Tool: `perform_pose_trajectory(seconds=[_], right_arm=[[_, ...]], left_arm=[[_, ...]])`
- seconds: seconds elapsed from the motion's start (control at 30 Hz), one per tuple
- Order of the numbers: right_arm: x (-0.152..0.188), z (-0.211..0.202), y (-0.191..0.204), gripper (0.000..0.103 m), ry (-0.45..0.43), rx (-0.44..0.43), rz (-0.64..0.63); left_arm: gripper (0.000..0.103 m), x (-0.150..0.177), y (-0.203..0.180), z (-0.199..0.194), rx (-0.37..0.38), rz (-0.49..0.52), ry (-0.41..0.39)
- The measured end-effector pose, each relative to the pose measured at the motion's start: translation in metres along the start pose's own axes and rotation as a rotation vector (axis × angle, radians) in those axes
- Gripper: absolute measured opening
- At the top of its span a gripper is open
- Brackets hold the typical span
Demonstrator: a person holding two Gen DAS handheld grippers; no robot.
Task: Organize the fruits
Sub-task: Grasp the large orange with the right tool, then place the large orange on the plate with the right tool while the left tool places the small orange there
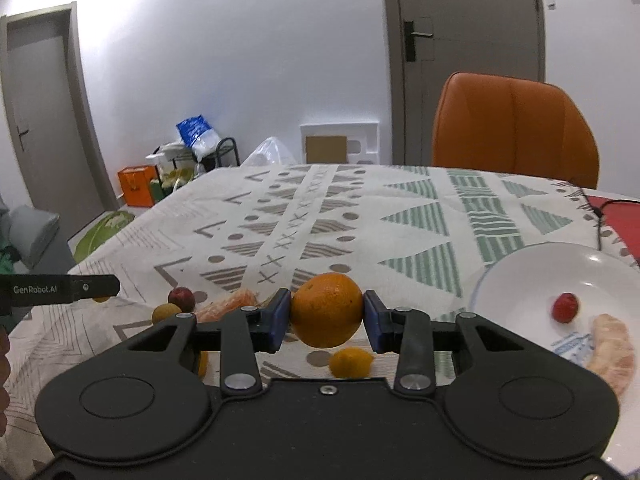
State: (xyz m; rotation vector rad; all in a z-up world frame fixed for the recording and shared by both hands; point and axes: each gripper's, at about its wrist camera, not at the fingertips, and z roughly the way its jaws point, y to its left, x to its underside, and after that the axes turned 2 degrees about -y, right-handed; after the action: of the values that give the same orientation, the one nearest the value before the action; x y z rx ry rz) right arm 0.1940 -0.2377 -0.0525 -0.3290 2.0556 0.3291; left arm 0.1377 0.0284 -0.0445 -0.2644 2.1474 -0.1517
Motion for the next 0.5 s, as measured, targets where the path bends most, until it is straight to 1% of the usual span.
perform_pose_trajectory(seconds=[0.2,0.5], right_arm=[[-0.001,-0.018,-0.014,0.037,-0.039,0.026,0.031],[0.005,-0.033,-0.035,0.037,-0.055,0.059,0.064]], left_arm=[[0.022,-0.001,-0.012,-0.003,0.015,0.015,-0.002],[0.022,0.002,-0.035,-0.010,0.044,0.052,-0.013]])
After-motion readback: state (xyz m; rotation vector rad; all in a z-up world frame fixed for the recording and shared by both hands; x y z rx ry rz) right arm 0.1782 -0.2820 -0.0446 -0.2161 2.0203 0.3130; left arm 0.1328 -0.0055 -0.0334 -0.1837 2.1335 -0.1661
